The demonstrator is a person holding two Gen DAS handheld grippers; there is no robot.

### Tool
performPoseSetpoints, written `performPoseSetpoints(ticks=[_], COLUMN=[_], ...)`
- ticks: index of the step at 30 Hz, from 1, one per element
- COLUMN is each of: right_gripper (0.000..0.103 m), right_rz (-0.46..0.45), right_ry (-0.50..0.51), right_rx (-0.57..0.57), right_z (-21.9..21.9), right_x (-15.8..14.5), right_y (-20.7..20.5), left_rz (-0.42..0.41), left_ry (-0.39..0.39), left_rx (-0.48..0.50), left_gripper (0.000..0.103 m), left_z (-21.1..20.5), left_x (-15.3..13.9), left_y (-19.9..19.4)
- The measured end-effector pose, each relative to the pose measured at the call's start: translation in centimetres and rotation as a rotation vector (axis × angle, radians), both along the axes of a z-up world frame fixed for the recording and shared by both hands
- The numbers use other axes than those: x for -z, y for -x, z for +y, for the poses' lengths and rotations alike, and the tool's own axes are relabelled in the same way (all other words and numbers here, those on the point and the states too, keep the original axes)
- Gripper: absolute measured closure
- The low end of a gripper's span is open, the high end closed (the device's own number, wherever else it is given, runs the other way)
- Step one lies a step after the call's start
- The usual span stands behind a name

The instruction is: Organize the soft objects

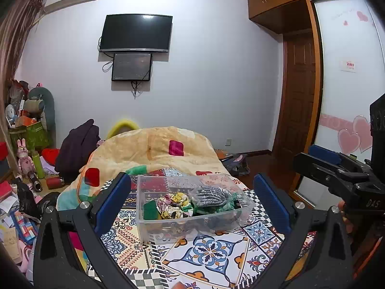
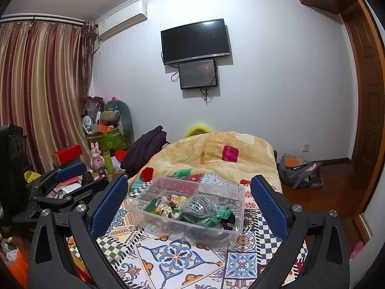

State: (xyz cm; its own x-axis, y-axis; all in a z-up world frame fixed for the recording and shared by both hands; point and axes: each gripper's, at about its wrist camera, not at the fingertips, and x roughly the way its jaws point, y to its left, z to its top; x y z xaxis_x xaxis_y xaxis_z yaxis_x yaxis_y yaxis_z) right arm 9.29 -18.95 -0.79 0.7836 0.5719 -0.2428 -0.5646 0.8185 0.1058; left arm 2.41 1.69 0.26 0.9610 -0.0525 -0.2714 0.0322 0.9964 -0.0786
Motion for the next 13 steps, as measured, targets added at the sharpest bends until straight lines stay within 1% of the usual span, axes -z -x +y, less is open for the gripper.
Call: performPoseSetpoints(ticks=[13], right_gripper=[0.000], right_rz=[0.019], right_ry=[0.012], right_rx=[0.011], right_z=[0.14], right_x=[0.39], right_y=[-0.60], left_rz=[0.003], left_ry=[-0.009], left_rx=[-0.009], left_gripper=[0.000], left_z=[-0.17], left_x=[0.07], left_y=[0.03])
